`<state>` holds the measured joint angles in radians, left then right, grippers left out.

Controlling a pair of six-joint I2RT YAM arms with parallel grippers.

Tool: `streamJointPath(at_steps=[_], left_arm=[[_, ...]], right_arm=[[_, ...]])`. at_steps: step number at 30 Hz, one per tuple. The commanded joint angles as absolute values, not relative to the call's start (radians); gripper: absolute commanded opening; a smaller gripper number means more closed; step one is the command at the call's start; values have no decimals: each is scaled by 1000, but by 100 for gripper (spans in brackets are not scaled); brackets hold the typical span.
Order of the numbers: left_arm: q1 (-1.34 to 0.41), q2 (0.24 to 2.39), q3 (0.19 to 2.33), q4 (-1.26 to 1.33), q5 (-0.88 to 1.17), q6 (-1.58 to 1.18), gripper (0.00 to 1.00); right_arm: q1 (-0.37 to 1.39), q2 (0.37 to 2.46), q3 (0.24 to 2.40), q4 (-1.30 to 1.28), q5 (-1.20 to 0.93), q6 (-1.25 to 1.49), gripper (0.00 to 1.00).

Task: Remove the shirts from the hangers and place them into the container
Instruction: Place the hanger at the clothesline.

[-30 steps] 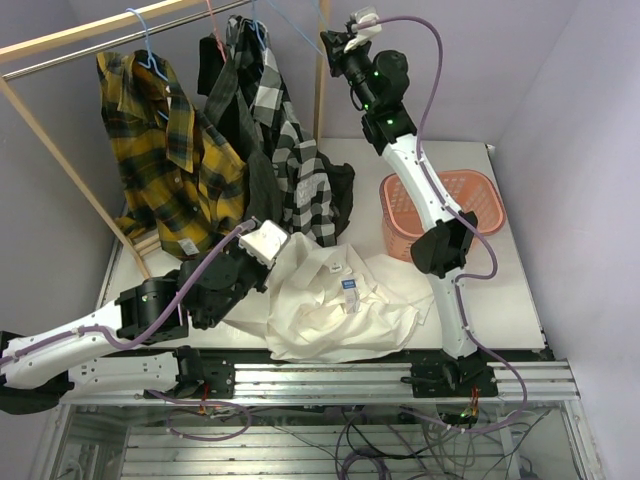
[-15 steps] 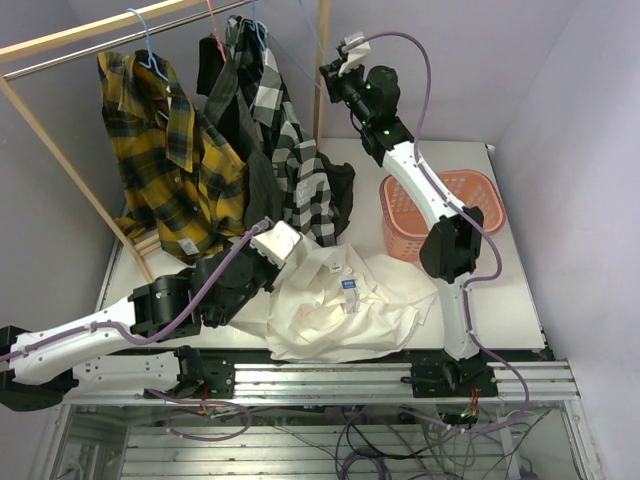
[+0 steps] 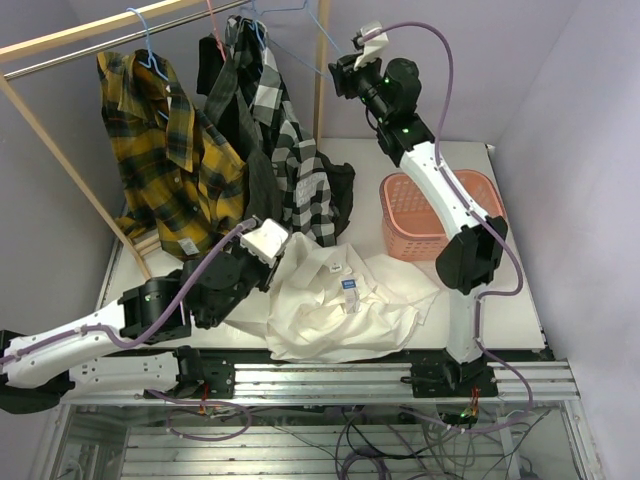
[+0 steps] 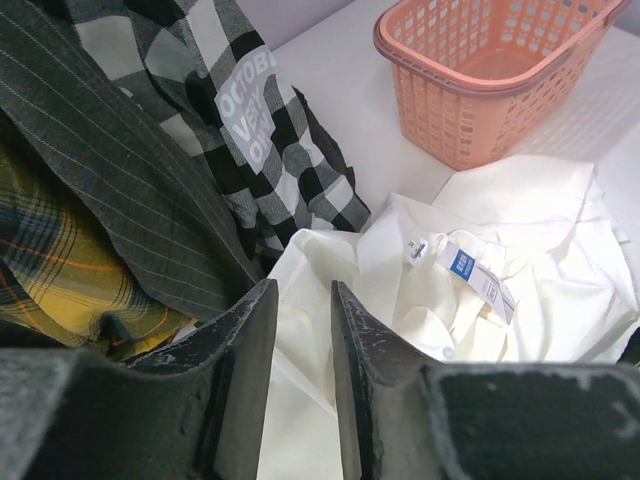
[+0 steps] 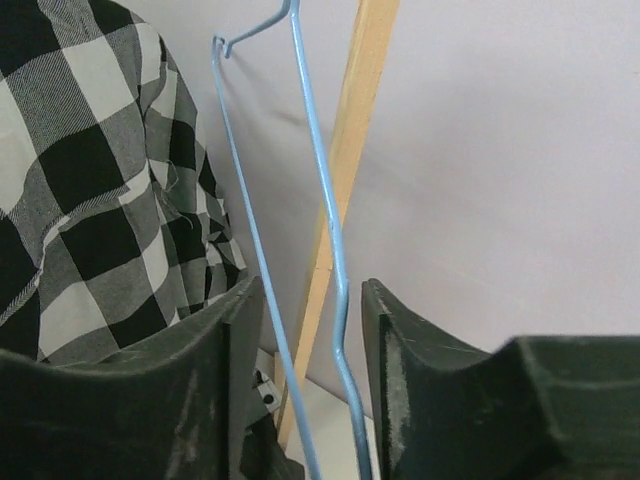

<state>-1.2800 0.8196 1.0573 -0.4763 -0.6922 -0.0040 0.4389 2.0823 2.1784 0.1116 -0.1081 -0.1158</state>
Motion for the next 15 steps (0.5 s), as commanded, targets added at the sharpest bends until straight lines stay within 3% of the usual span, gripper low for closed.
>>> streamJointPath(at_steps=[1,6,7,8,9,15], left_arm=[[-1278,790,1080,-486,-689,-23,40],[-1278,791,1151,-546,-712,13,46],[-1278,792,1175,-564,-710,7,54],[-1278,787,1185,-570,-699,-4,81],[-1278,774,1189,-562,-692,-14,100],[-1278,619,1094,-409,-577,-74,98]], right_arm=[[435,1982,2122,79,-87,-124,55],[434,1813,1938,103,-31,-116,70],[435,1762,1905,103,-10,-112,73],[433,1734,1873,98,11,-110,75],[432,1696,1849,90,34,-106,76],[428,1450,1734,-37,141,-79,80]])
